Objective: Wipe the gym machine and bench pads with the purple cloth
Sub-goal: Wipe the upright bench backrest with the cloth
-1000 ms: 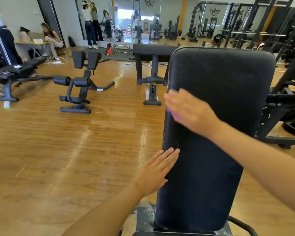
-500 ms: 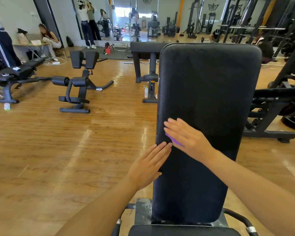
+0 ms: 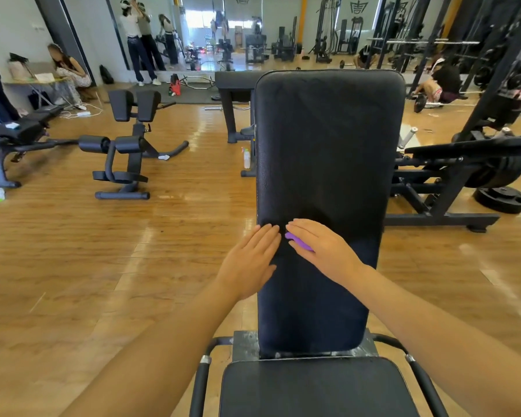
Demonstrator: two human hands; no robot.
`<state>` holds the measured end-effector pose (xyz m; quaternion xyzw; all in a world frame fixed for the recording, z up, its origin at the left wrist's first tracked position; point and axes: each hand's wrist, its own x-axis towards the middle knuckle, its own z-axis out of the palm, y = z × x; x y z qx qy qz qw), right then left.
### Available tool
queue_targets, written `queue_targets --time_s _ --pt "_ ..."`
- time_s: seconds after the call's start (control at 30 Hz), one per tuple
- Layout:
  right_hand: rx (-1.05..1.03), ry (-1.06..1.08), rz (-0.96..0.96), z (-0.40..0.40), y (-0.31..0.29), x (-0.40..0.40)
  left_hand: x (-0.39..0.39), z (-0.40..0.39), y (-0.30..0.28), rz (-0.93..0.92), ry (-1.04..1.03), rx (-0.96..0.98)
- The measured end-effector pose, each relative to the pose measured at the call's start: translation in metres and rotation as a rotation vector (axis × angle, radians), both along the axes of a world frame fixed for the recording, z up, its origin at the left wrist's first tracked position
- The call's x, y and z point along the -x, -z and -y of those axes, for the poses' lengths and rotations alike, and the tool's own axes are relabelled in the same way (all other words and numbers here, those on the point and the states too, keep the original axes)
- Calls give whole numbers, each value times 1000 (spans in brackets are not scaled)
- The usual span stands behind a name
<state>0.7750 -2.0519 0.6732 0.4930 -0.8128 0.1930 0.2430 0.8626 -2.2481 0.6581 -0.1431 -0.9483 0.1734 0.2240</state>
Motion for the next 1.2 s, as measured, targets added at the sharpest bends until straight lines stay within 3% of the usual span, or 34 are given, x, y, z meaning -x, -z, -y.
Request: queue_targets --time_s 0.13,0.3,0.57,0.97,1.2 --pt "-14 113 152 -18 -5 -33 -20 -5 -14 -11 -44 -4" --pt "-33 216 212 -40 -17 -77 -44 -17 -21 23 16 -92" --pt "-48 360 243 -51 -27 -134 -75 -13 -24 -81 141 -185" --pt "-60 315 63 -42 -83 -99 -34 -2 -69 -114 150 -288" --pt "53 234 -119 -33 -143 -13 43 -1 -129 -281 149 -375"
